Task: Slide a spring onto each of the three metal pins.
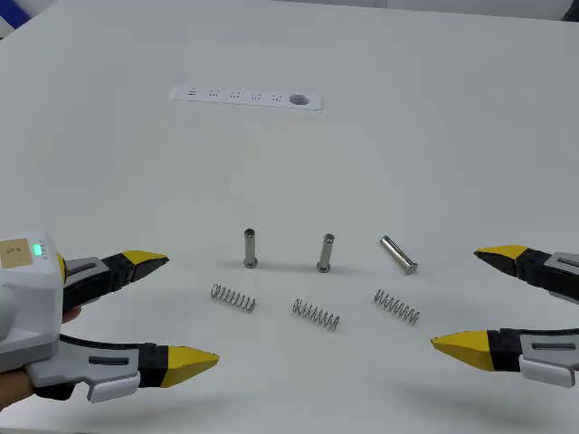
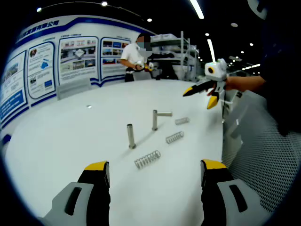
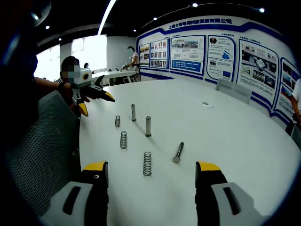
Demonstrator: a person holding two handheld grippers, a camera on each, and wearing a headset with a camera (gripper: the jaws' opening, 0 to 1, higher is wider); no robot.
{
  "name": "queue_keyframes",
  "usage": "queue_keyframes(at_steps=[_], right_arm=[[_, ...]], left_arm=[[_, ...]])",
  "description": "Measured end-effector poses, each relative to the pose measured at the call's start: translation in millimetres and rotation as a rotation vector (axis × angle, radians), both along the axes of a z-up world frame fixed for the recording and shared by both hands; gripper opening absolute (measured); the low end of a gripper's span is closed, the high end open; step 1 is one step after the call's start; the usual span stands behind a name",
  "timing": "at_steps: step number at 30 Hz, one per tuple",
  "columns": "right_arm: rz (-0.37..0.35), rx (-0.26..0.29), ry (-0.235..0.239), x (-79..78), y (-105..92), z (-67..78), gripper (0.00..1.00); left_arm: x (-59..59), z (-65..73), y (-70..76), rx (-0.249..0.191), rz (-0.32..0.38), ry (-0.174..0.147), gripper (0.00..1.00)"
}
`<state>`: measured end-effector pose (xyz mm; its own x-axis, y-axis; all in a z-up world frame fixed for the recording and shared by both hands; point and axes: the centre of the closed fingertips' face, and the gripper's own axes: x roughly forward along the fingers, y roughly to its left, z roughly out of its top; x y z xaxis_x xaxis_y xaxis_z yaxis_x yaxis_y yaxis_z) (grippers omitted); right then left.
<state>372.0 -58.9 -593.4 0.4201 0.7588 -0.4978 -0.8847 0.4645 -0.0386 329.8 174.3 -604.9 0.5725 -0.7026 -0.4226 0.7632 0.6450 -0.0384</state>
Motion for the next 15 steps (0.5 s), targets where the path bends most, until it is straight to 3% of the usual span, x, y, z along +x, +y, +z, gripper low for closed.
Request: queue_keyframes(at_steps=[15], right_arm=[[-0.01, -0.007, 0.009, 0.2, -1.5, -2.0, 0.76]], left_arm=[[1.7, 0.3, -1.6, -0.002, -0.007, -0.001, 0.81]])
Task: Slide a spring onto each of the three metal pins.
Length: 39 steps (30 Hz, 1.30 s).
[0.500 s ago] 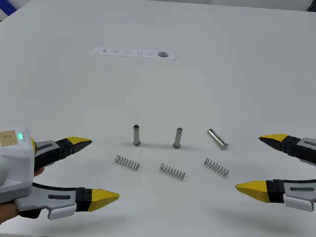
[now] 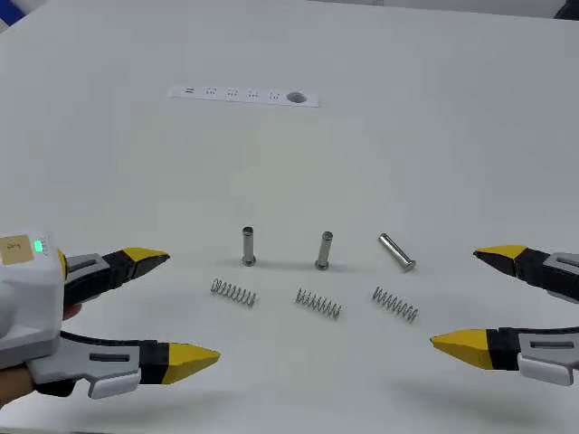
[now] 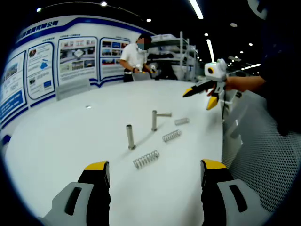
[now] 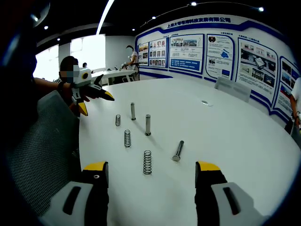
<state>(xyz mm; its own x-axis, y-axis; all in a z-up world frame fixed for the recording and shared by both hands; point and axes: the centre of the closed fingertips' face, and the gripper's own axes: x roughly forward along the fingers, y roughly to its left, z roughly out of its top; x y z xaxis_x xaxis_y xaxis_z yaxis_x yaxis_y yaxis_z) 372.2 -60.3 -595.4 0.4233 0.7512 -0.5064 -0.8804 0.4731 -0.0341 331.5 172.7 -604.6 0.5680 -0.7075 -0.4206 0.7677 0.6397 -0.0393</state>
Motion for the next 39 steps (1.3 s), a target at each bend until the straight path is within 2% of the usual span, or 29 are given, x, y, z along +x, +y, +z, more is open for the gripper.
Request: queue_keyframes(at_steps=[12, 19, 26, 29, 34, 37, 39], right_arm=[[-0.014, 0.006, -0.001, 8.6, 1.2, 2.0, 0.74], [-0.017, 0.005, 0.002, 21.0, 8.3, 3.6, 0.71], [-0.048, -0.008, 0.018, 43.9, 18.0, 9.8, 0.61], [-0.062, -0.027, 0.03, 54.3, 22.9, 10.4, 0.52], [-0.096, -0.11, 0.059, 71.3, 29.3, 1.8, 0.38], [-0.113, -0.146, 0.086, 79.7, 35.1, -5.6, 0.31], [-0.114, -0.165, 0.087, 82.8, 37.5, -9.2, 0.31]], left_arm=[[0.0, 2.0, -1.6, 0.003, 0.002, 0.0, 0.81], [-1.8, 1.0, -1.2, 0.006, 0.005, 0.004, 0.81], [-2.2, 1.8, -2.0, 0.004, 0.01, 0.004, 0.8], [-2.4, 1.6, -2.4, 0.004, 0.011, 0.005, 0.8], [-2.2, 0.8, -1.9, 0.002, 0.015, 0.007, 0.8], [-2.5, 0.6, -1.6, 0.001, 0.016, 0.007, 0.8], [-2.5, 0.4, -1.1, 0.0, 0.018, 0.007, 0.8]])
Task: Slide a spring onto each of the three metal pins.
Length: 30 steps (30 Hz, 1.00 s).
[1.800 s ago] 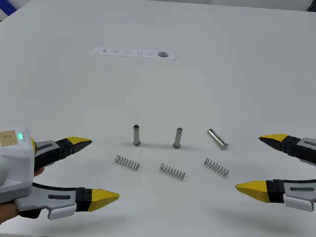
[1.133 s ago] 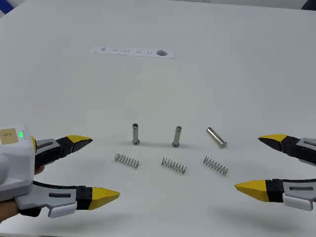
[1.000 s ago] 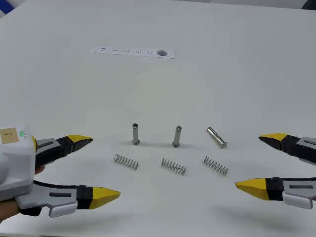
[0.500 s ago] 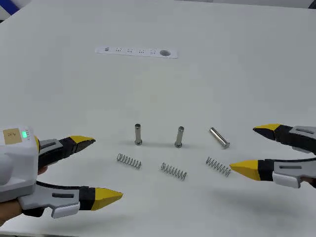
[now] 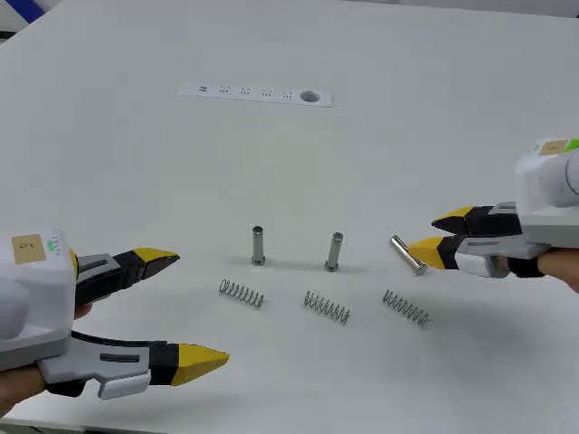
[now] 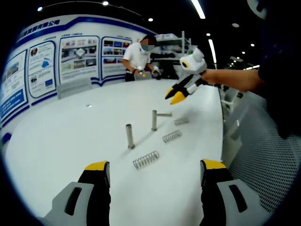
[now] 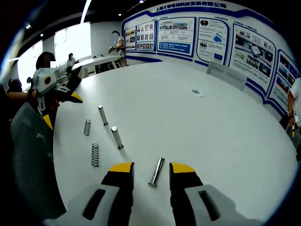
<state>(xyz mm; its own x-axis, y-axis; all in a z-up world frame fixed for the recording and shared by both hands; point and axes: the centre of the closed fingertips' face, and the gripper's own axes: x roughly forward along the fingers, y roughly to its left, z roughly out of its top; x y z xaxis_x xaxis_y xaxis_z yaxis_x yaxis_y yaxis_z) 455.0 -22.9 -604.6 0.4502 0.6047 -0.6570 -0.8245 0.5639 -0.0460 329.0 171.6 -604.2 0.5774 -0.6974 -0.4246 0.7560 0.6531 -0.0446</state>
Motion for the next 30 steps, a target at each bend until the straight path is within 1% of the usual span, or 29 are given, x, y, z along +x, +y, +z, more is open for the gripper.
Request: queue_keyframes(at_steps=[1, 2, 4, 7, 11, 13, 18, 23, 30], right_arm=[[-0.024, -0.026, 0.026, 1.6, -2.1, -5.0, 0.29], [-0.024, -0.026, 0.031, 3.3, -0.6, -6.5, 0.28], [-0.059, -0.046, 0.055, 7.9, -1.9, -12.1, 0.25], [-0.07, -0.075, 0.066, 12.6, -0.2, -18.9, 0.22], [-0.086, -0.106, 0.097, 17.8, 2.9, -28.6, 0.19], [-0.089, -0.113, 0.1, 20.6, 4.3, -30.7, 0.17], [-0.119, -0.13, 0.139, 28.1, 4.4, -40.1, 0.15], [-0.12, -0.14, 0.161, 28.6, 6.5, -46.4, 0.14], [-0.135, -0.152, 0.185, 29.9, 4.7, -51.3, 0.12]], left_arm=[[-0.1, -0.2, 0.4, -0.001, 0.001, 0.001, 0.8], [-0.1, -0.3, 0.6, -0.001, 0.001, 0.001, 0.8], [-0.4, -0.2, 0.5, -0.002, 0.001, 0.001, 0.8], [-0.5, -0.8, 0.0, -0.003, 0.0, 0.001, 0.79], [0.0, -1.1, -0.8, -0.006, -0.003, 0.001, 0.79], [0.2, -1.1, -1.0, -0.006, -0.004, 0.001, 0.79], [-0.4, -1.5, -0.8, -0.009, -0.006, 0.003, 0.78], [-0.9, -4.5, 1.0, -0.014, -0.002, 0.009, 0.78], [-0.2, -6.1, 0.6, -0.018, -0.004, 0.012, 0.77]])
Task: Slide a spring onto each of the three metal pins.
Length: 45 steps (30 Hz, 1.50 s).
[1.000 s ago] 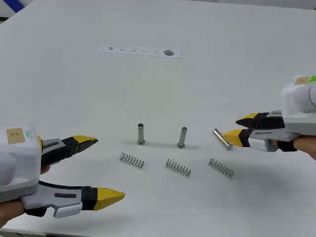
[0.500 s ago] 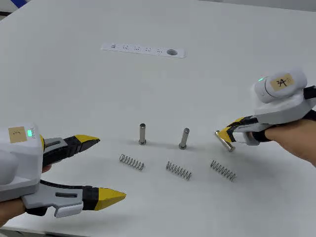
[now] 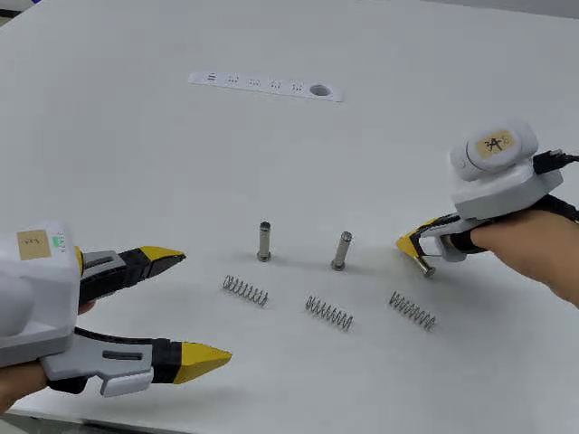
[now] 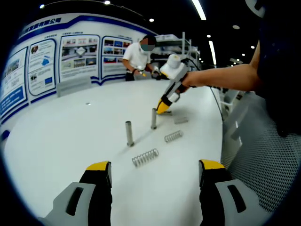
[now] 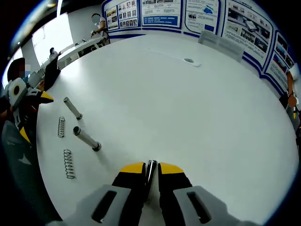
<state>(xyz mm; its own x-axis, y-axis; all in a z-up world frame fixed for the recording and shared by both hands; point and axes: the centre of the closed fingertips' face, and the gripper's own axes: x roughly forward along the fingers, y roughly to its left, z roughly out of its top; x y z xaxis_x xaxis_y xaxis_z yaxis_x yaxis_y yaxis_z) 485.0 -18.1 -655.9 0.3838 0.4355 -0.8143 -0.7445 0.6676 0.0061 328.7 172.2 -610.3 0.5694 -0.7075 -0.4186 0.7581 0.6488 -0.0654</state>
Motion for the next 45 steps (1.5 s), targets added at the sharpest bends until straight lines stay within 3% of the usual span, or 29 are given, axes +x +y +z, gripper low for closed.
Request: queue_keyframes(at_steps=[17, 28, 36, 45], right_arm=[[0.029, -0.062, 0.047, 0.9, 0.3, -6.7, 0.1], [-0.015, -0.13, 0.077, -0.6, -0.5, -8.1, 0.09], [-0.05, -0.092, 0.073, -0.2, -2.9, -6.2, 0.08], [-0.062, -0.039, 0.021, -9.2, -1.2, 17.1, 0.09]], left_arm=[[1.5, -1.3, 1.8, 0.001, 0.002, 0.004, 0.76], [-0.2, 0.4, -4.1, 0.006, -0.011, -0.001, 0.76], [0.7, 5.3, -4.9, -0.002, -0.012, -0.015, 0.75], [1.5, 9.7, -3.3, -0.004, -0.013, -0.028, 0.75]])
